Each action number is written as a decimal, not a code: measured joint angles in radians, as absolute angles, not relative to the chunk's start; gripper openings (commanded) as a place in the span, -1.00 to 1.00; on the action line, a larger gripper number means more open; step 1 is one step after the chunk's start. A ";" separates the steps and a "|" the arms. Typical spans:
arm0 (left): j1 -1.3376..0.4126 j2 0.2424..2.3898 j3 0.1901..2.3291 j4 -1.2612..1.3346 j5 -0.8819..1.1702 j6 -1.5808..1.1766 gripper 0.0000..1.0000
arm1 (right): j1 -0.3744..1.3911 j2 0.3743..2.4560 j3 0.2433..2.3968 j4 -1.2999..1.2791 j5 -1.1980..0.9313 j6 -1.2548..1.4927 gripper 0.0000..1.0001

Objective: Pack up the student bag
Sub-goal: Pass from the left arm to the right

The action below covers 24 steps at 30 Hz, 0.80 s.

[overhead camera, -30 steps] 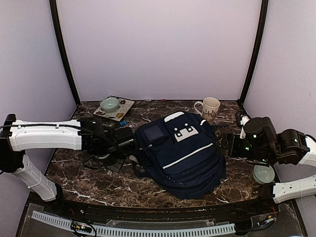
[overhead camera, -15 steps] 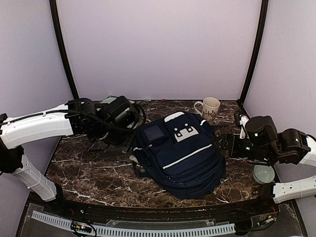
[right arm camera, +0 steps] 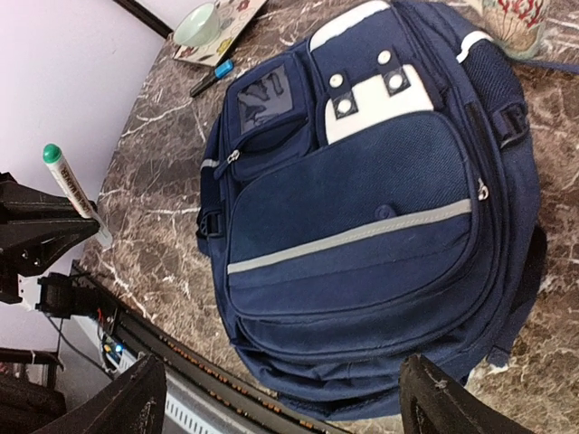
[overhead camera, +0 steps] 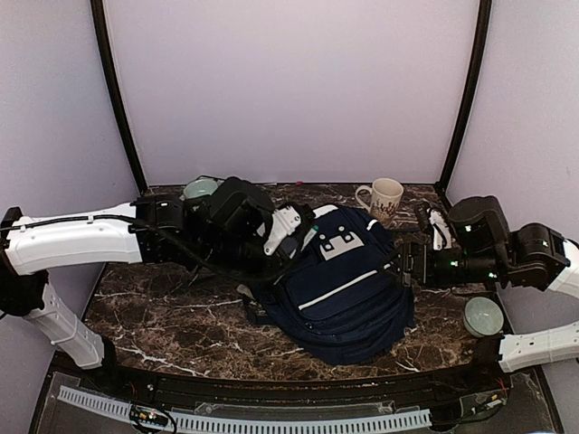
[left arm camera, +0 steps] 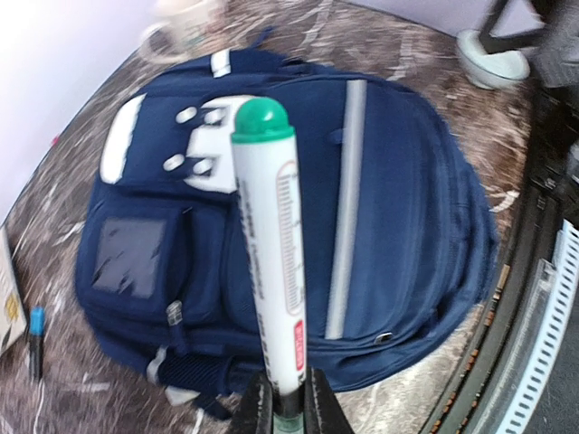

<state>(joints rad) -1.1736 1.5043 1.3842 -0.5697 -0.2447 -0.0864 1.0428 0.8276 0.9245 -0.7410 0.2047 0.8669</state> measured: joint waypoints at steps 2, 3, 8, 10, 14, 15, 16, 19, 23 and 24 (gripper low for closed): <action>-1.196 1.517 1.379 -0.530 -0.202 -0.035 -0.98 | 1.032 0.827 0.926 -0.759 0.136 0.881 0.78; -1.205 1.525 1.377 -0.516 -0.186 -0.014 -0.98 | 1.027 0.827 0.926 -0.764 0.102 0.888 0.78; -1.234 1.591 1.380 -0.475 -0.114 0.066 -1.00 | 1.009 0.805 0.921 -0.734 -0.083 0.944 0.73; -1.242 1.623 1.388 -0.476 -0.097 0.088 -1.00 | 1.005 0.787 0.910 -0.693 -0.140 0.974 0.71; -1.254 1.672 1.414 -0.474 -0.067 0.125 -1.00 | 0.999 0.790 0.897 -0.620 -0.216 1.025 0.65; -1.255 1.680 1.427 -0.476 -0.062 0.129 -1.00 | 0.998 0.802 0.897 -0.607 -0.228 1.032 0.64; -1.257 1.687 1.440 -0.479 -0.058 0.134 -1.00 | 0.997 0.816 0.899 -0.600 -0.239 1.036 0.63; -1.266 1.699 1.476 -0.480 -0.049 0.149 -1.00 | 0.994 0.873 0.910 -0.592 -0.264 1.042 0.57; -1.279 1.700 1.490 -0.480 -0.045 0.163 -1.00 | 0.982 0.917 0.910 -0.575 -0.301 1.045 0.46; -1.281 1.700 1.490 -0.482 -0.045 0.166 -1.00 | 0.976 0.920 0.910 -0.571 -0.308 1.045 0.42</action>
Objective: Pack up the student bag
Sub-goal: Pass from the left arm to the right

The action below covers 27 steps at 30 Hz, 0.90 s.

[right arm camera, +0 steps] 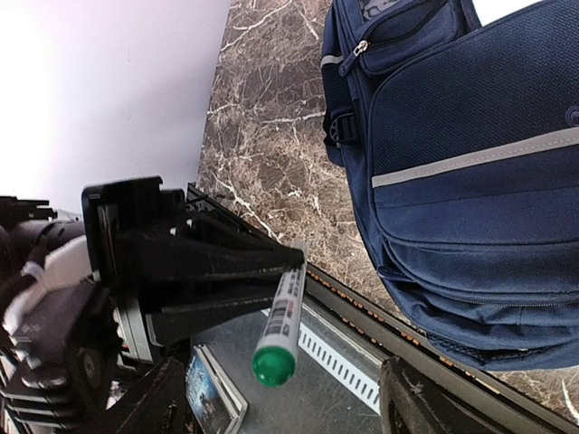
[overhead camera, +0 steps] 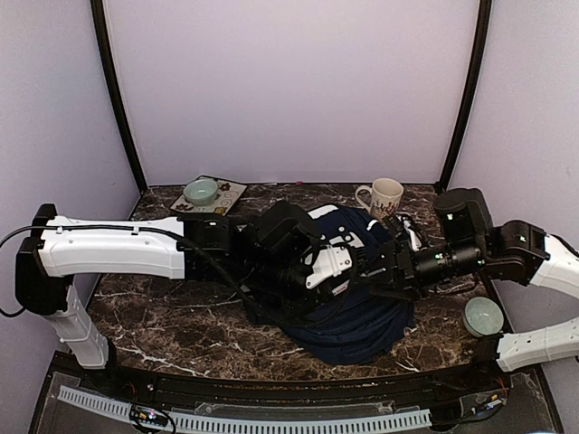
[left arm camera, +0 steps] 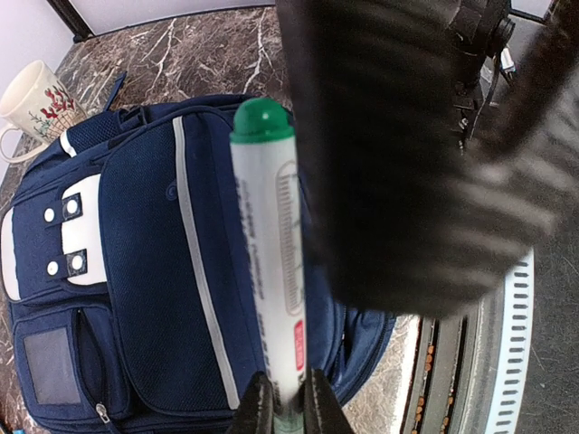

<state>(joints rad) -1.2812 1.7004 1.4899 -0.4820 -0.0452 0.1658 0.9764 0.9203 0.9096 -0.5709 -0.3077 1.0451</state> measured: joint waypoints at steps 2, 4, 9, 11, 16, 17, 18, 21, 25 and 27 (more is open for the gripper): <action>-1.285 1.702 1.490 -0.486 -0.045 0.171 -1.00 | 0.961 0.922 0.910 -0.567 -0.320 1.042 0.32; -1.289 1.702 1.490 -0.490 -0.046 0.173 -1.00 | 0.942 0.922 0.910 -0.563 -0.330 1.037 0.20; -1.296 1.702 1.490 -0.495 -0.051 0.173 -1.00 | 0.893 0.934 0.909 -0.545 -0.366 1.031 -0.07; -1.300 1.702 1.490 -0.496 -0.057 0.172 -1.00 | 0.885 0.947 0.909 -0.541 -0.381 1.026 -0.17; -1.307 1.715 1.510 -0.505 -0.068 0.172 -1.00 | 0.876 0.984 0.906 -0.516 -0.430 1.015 -0.47; -1.307 1.715 1.510 -0.505 -0.068 0.172 -1.00 | 0.876 0.984 0.906 -0.516 -0.430 1.015 -0.52; -1.307 1.718 1.513 -0.508 -0.068 0.172 -1.00 | 0.875 0.984 0.905 -0.513 -0.435 1.016 -0.53; -1.308 1.739 1.539 -0.521 -0.068 0.173 -1.00 | 0.873 0.985 0.903 -0.506 -0.452 1.007 -0.60; -1.308 1.754 1.552 -0.529 -0.068 0.174 -1.00 | 0.870 0.987 0.894 -0.509 -0.458 1.006 -0.76; -1.308 1.758 1.555 -0.535 -0.068 0.174 -1.00 | 0.868 0.987 0.891 -0.516 -0.459 1.003 -0.86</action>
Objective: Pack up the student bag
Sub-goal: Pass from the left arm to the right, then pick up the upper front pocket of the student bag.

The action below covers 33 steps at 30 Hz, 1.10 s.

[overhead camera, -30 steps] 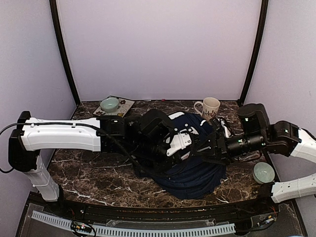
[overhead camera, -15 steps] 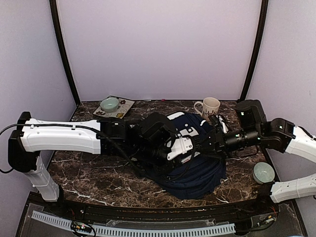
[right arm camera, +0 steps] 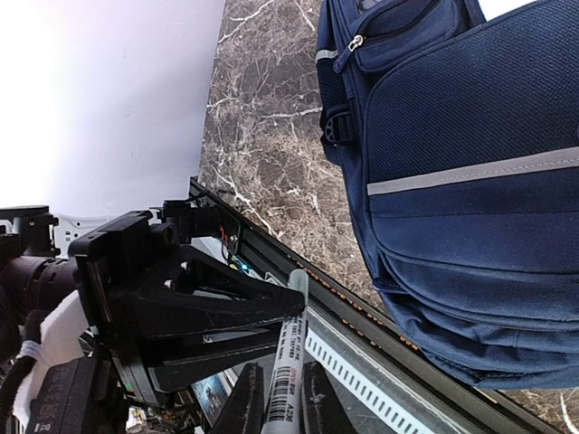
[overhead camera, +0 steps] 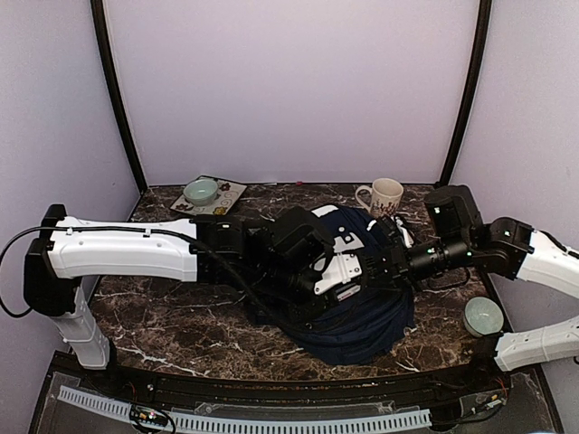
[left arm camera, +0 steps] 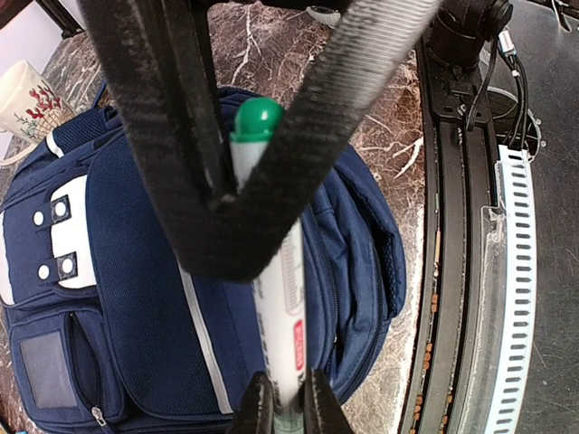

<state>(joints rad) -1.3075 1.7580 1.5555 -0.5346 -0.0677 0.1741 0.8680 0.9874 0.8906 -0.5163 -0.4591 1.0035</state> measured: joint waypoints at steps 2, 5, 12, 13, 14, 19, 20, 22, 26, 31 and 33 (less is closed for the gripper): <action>-1.308 1.763 1.557 -0.540 -0.067 0.176 -1.00 | 0.865 0.987 0.886 -0.525 -0.458 0.999 -0.93; -1.308 1.778 1.571 -0.552 -0.067 0.176 -1.00 | 0.865 0.988 0.884 -0.538 -0.458 0.986 -1.00; -1.308 1.807 1.598 -0.562 -0.081 0.164 -0.44 | 0.864 0.984 0.886 -0.569 -0.427 0.966 -1.00; -1.308 1.813 1.604 -0.561 -0.086 0.161 -0.26 | 0.864 0.981 0.892 -0.584 -0.413 0.960 -1.00; -1.309 1.819 1.608 -0.559 -0.094 0.157 -0.14 | 0.864 0.979 0.903 -0.603 -0.393 0.953 -1.00; -1.309 1.848 1.630 -0.560 -0.142 0.133 0.37 | 0.863 0.942 0.987 -0.739 -0.199 0.922 -1.00; -1.309 1.856 1.637 -0.559 -0.150 0.136 0.45 | 0.863 0.931 1.005 -0.762 -0.156 0.918 -1.00; -1.309 1.880 1.659 -0.556 -0.179 0.126 0.55 | 0.861 0.903 1.035 -0.804 -0.066 0.914 -1.00; -1.308 1.922 1.695 -0.547 -0.209 0.127 0.53 | 0.858 0.850 1.088 -0.873 0.112 0.918 -1.00; -1.298 2.008 1.755 -0.541 -0.217 0.135 0.35 | 0.858 0.810 1.123 -0.919 0.293 0.937 -1.00; -1.291 2.049 1.782 -0.540 -0.214 0.124 0.32 | 0.858 0.797 1.124 -0.925 0.340 0.945 -1.00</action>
<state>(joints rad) -1.2911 2.0487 1.7817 -0.5404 -0.2138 0.1242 0.8577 0.7967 1.1236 -0.9253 0.3397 0.9451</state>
